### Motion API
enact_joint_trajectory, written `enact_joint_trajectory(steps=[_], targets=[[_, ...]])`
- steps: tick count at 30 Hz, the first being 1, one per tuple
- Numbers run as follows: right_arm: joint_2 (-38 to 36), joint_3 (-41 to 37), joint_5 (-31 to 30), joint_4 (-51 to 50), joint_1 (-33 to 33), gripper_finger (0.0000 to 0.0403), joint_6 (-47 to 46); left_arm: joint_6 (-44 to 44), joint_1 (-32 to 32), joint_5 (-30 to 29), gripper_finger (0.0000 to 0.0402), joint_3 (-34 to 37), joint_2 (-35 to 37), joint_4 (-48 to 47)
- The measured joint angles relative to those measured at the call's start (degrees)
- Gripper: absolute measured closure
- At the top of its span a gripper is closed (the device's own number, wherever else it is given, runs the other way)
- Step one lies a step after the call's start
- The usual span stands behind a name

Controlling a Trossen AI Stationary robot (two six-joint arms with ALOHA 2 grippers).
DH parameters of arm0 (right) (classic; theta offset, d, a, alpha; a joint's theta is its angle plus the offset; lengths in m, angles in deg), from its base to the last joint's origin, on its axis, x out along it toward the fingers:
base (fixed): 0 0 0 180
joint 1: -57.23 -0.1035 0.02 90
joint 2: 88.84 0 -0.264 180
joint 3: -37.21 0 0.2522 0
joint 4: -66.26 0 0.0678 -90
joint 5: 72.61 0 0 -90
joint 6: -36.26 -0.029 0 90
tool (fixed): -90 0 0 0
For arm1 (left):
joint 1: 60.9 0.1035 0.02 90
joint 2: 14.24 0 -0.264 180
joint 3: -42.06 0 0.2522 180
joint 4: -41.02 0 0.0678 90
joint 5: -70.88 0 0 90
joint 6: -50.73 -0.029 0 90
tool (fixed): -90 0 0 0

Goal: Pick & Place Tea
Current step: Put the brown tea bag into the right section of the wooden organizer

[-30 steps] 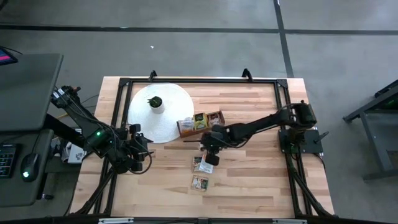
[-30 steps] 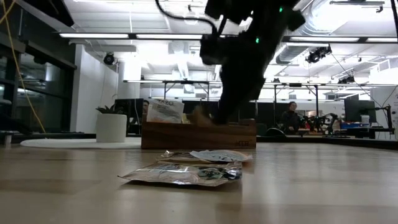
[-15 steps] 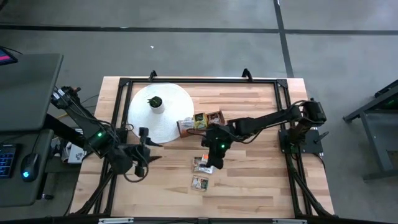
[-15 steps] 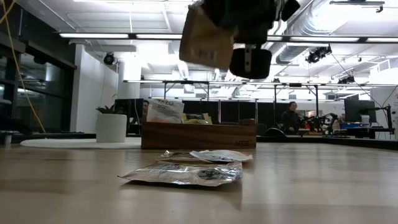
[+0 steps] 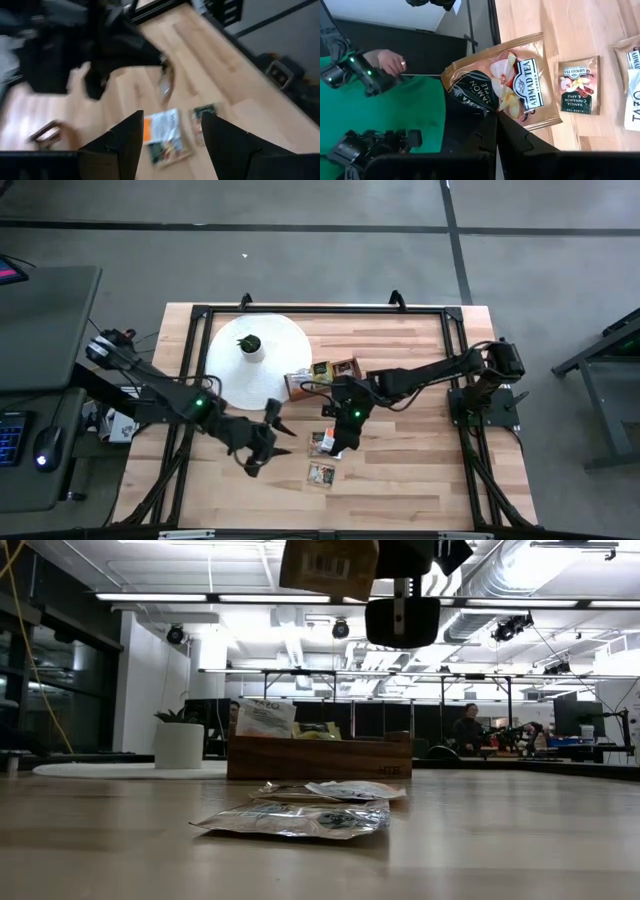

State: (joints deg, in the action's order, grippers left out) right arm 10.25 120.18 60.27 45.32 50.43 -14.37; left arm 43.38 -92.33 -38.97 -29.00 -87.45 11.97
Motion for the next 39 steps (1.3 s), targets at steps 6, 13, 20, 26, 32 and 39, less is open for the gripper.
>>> enact_joint_trajectory(steps=[6, 13, 20, 26, 32, 39], targets=[[0.0, 0.0, -1.0, 1.4, -1.5, 0.0402, 0.4, -1.0, 2.9, 6.6, 0.0206, 0.0, -5.2, 5.0], [0.0, 0.0, -2.2, 1.4, -3.5, 0.0402, 1.2, -0.8, 3.8, 9.0, 0.0206, 0.0, -7.3, 8.0], [0.0, 0.1, -5.2, 1.5, -3.2, 0.0402, 2.4, -1.2, 3.8, 8.9, 0.0206, 0.0, -7.6, 11.3], [0.0, 0.1, -9.1, 0.8, -3.5, 0.0402, 4.8, -0.7, 3.9, 6.1, 0.0206, 0.0, -7.6, 11.3], [0.0, 0.1, -9.5, 0.6, -3.5, 0.0402, 5.7, 0.2, 3.8, 7.4, 0.0206, 0.0, -7.6, 11.2], [0.0, 0.1, -9.6, 1.0, -3.4, 0.0403, 5.7, 1.6, 4.5, 9.4, 0.0206, 0.0, -10.2, 12.0]])
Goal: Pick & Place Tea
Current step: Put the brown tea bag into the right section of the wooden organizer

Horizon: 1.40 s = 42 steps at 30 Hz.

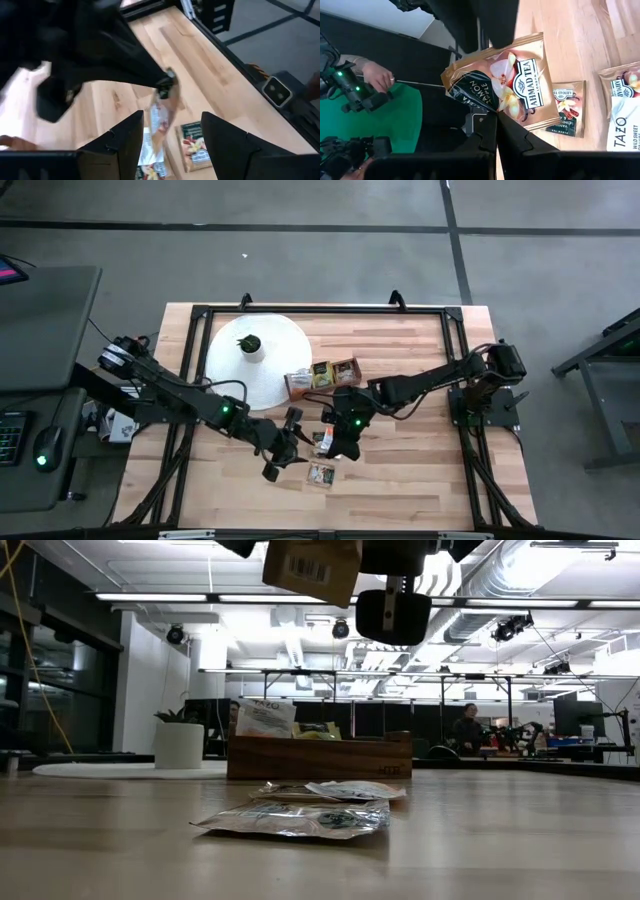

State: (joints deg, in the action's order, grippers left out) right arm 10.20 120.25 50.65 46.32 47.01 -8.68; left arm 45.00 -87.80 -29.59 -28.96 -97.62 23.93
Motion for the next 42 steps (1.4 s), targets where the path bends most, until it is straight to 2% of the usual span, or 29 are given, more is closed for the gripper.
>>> enact_joint_trajectory(steps=[7, 13, 16, 22, 24, 36, 42], targets=[[0.0, 0.0, -0.4, 0.0, 0.0, 0.0403, 0.0, 0.0, 0.5, -3.5, 0.0206, 0.0, -2.2, 0.2], [0.0, 0.0, -0.9, 0.1, 0.0, 0.0403, 0.0, 0.3, 2.0, -1.6, 0.0224, 0.0, -2.2, 0.3], [0.0, 0.0, -1.1, 0.4, 0.0, 0.0403, 0.0, 0.4, 2.8, -0.5, 0.0259, 0.0, -2.2, 0.2], [0.0, 0.0, -1.5, 0.7, 0.1, 0.0403, 0.0, -0.2, 3.7, 1.2, 0.0369, 0.0, -2.2, 0.2], [0.0, 0.0, -1.7, 0.8, 0.1, 0.0403, 0.0, -0.8, 3.7, 1.2, 0.0392, 0.0, -2.2, 0.2], [-0.4, 0.0, -0.5, 1.0, -0.1, 0.0401, -0.6, -2.0, 3.6, -0.3, 0.0401, 0.0, -2.2, 0.5], [-2.6, 0.0, -0.9, 0.9, 0.1, 0.0364, 0.0, -3.1, 3.7, -0.9, 0.0401, -0.1, -2.1, 0.2]])
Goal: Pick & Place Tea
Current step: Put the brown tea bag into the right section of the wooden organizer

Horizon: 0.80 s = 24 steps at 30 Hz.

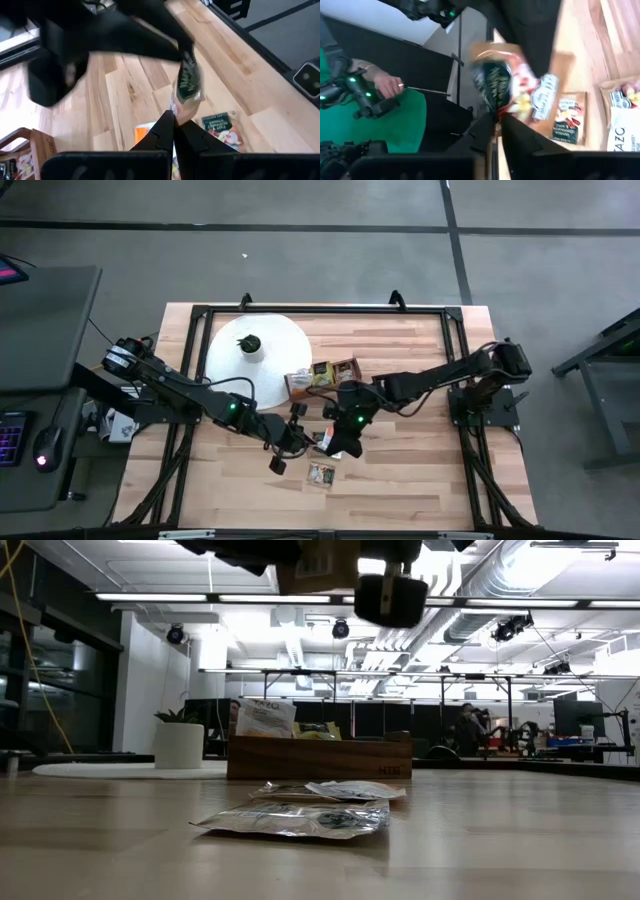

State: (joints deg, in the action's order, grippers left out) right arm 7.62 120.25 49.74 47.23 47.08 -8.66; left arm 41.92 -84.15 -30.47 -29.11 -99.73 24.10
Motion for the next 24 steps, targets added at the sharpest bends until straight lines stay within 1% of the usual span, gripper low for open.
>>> enact_joint_trajectory(steps=[6, 9, 12, 14, 18, 20, 22, 24], targets=[[-3.3, 0.0, -0.1, 0.2, 0.1, 0.0294, 0.3, -2.4, 0.0, -0.8, 0.0401, 0.1, 0.0, -1.5], [-4.5, 0.0, -1.7, 0.1, 0.1, 0.0268, 0.6, -4.6, 0.0, -0.7, 0.0401, -0.4, 0.0, -2.2], [-5.2, 0.0, -2.9, 0.1, 0.4, 0.0251, 0.9, -7.4, 0.0, -1.9, 0.0401, -3.2, -0.1, -6.8], [-5.2, 0.0, -2.8, 0.0, 0.8, 0.0245, 0.6, -10.1, -0.7, -4.0, 0.0401, -5.6, -0.1, -11.4], [-5.4, 0.0, -2.7, -0.1, 1.5, 0.0237, 0.4, -16.5, -2.5, -11.0, 0.0401, -10.9, -0.1, -21.0], [-5.4, 0.0, -2.6, 0.0, 1.8, 0.0236, 0.4, -18.1, -3.5, -15.9, 0.0401, -13.1, 0.0, -25.7], [-5.4, 0.0, -2.7, 0.0, 1.9, 0.0236, 0.4, -18.4, -4.8, -22.7, 0.0401, -14.8, 0.0, -30.1], [-5.4, 0.0, -4.3, 0.0, 1.9, 0.0235, 0.6, -17.6, -6.1, -30.7, 0.0401, -15.8, 0.0, -31.8]])
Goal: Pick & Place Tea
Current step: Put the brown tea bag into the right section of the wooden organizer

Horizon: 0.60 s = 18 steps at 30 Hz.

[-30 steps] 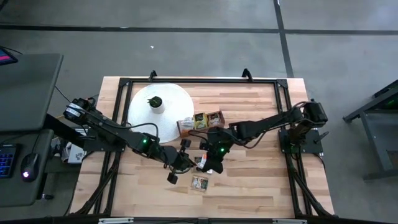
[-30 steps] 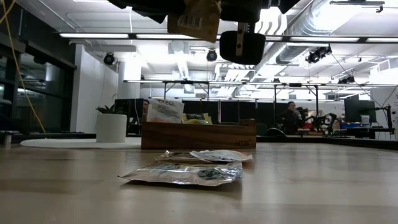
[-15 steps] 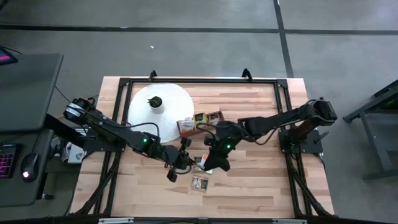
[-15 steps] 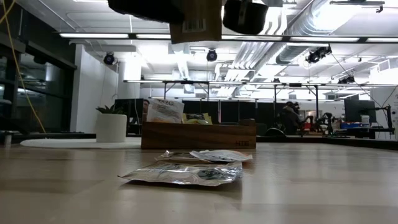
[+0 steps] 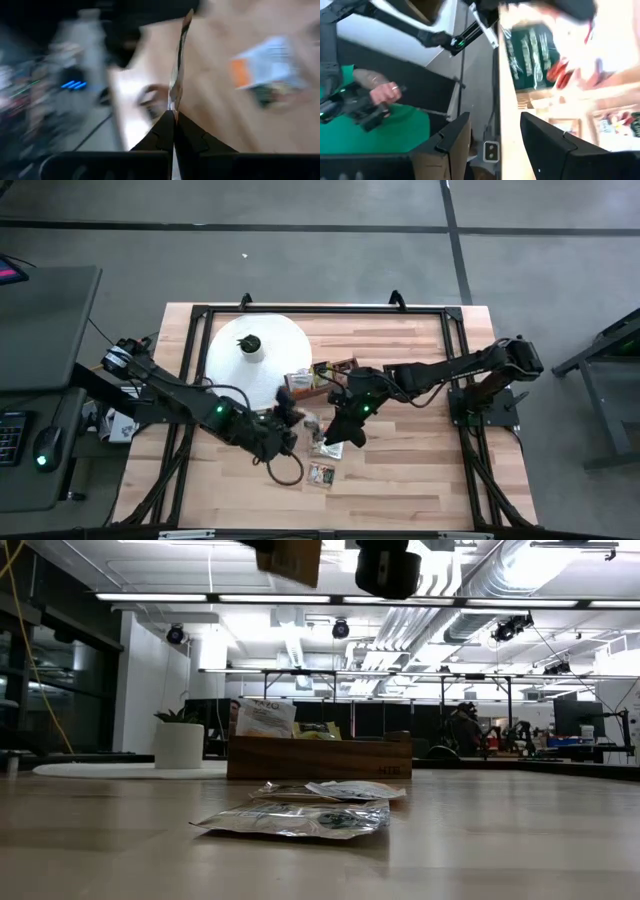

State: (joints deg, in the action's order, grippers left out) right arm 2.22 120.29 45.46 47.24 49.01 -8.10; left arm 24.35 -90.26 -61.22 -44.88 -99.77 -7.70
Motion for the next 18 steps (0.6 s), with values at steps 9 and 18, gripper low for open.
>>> enact_joint_trajectory(steps=[9, 18], targets=[[0.0, 0.0, -13.4, 6.4, -0.3, 0.0235, 3.9, 17.0, -4.5, -27.6, 0.0401, -0.1, 0.0, -3.8], [0.0, 0.0, -17.0, 17.0, 0.1, 0.0235, 1.1, 16.7, -4.8, -33.3, 0.0401, -0.1, -0.9, -6.5]])
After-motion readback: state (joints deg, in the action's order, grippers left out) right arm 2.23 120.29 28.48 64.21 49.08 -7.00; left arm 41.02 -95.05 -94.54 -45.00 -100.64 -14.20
